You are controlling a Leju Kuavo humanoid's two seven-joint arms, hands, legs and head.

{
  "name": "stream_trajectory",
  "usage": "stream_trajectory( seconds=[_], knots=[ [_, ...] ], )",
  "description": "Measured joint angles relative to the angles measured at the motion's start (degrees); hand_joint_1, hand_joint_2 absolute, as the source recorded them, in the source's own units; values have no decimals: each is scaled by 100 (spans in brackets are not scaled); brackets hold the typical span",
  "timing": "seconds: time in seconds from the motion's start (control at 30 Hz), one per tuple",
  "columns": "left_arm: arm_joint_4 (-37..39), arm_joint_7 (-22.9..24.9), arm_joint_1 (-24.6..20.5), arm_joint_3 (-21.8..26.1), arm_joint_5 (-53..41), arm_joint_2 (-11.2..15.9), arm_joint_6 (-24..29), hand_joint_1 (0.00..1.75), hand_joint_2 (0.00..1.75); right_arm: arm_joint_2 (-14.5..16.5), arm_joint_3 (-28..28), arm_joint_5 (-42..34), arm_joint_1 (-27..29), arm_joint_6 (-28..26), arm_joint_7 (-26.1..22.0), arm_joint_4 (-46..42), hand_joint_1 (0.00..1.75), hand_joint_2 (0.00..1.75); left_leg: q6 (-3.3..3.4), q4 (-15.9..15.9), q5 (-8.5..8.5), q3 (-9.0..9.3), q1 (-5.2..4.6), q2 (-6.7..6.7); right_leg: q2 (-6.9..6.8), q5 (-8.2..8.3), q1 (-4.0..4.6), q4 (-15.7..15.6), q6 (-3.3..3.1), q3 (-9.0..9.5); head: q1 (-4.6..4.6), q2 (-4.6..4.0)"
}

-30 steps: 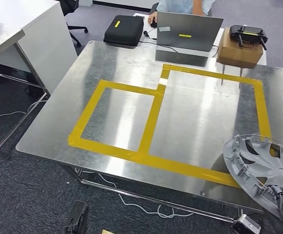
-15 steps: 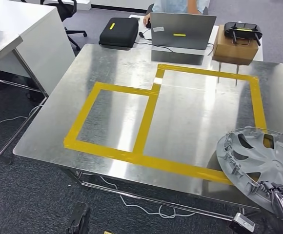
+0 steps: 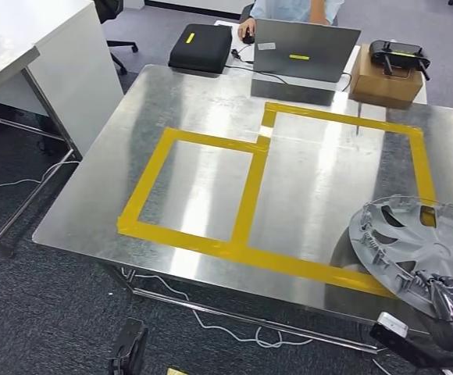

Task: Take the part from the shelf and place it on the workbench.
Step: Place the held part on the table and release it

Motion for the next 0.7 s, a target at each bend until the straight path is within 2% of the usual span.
stream_trajectory(
  seconds=[0.03,0.07,0.1,0.13,0.2,0.23,0.27,0.3,0.4,0.53,0.7],
  knots=[
    [0,18,-15,-23,-27,-5,-8,0,0,-49,57,-42,-177,13,-33,202,175,175,18,1,6,-13,-21,2,1,-158,4,402,2,-199,3,0],
    [0,31,-21,-45,-50,-10,-16,0,0,-79,117,-89,-338,17,-70,410,175,175,30,2,11,-20,-42,3,1,-234,8,693,2,-348,2,0],
    [0,42,-24,-64,-82,-14,-32,0,0,-95,179,-129,-501,8,-142,626,175,175,37,3,15,-23,-59,1,0,-188,13,770,-5,-395,2,0],
    [0,53,-28,-90,-123,-16,-57,0,0,-100,259,-130,-693,-26,-271,858,175,175,38,6,18,-20,-73,-1,1,-33,19,611,-19,-328,4,0],
    [0,89,-63,-167,-227,-26,-112,0,0,-39,556,8,-1310,-181,-638,1501,175,175,26,17,22,-16,-93,21,6,381,39,-161,-74,26,7,0],
    [0,118,-104,-214,-271,-38,-131,0,0,36,790,107,-1690,-293,-795,1902,175,175,9,33,24,-29,-109,47,12,512,50,-514,-107,192,3,0],
    [0,149,-155,-259,-302,-55,-141,0,0,134,1062,179,-2050,-405,-889,2298,175,175,-3,48,25,-53,-123,73,16,584,59,-751,-128,299,-2,0],
    [0,174,-205,-297,-325,-72,-146,0,0,237,1338,213,-2334,-498,-935,2656,175,175,18,62,31,-77,-136,91,15,593,67,-848,-135,341,-4,0],
    [0,210,-268,-376,-359,-98,-137,0,0,453,1983,147,-2856,-603,-965,3278,175,175,105,63,68,-92,-142,94,5,627,83,-875,-130,348,-9,0],
    [0,219,-273,-445,-368,-99,-107,0,0,585,2544,-54,-3258,-605,-966,3683,175,175,54,29,101,-74,-123,93,4,633,106,-874,-163,348,-11,0],
    [0,231,-273,-487,-369,-103,-74,0,0,647,2878,-219,-3403,-764,-1042,3884,175,175,-49,13,113,-70,-98,91,3,631,122,-870,-195,347,-9,0]
  ],
)
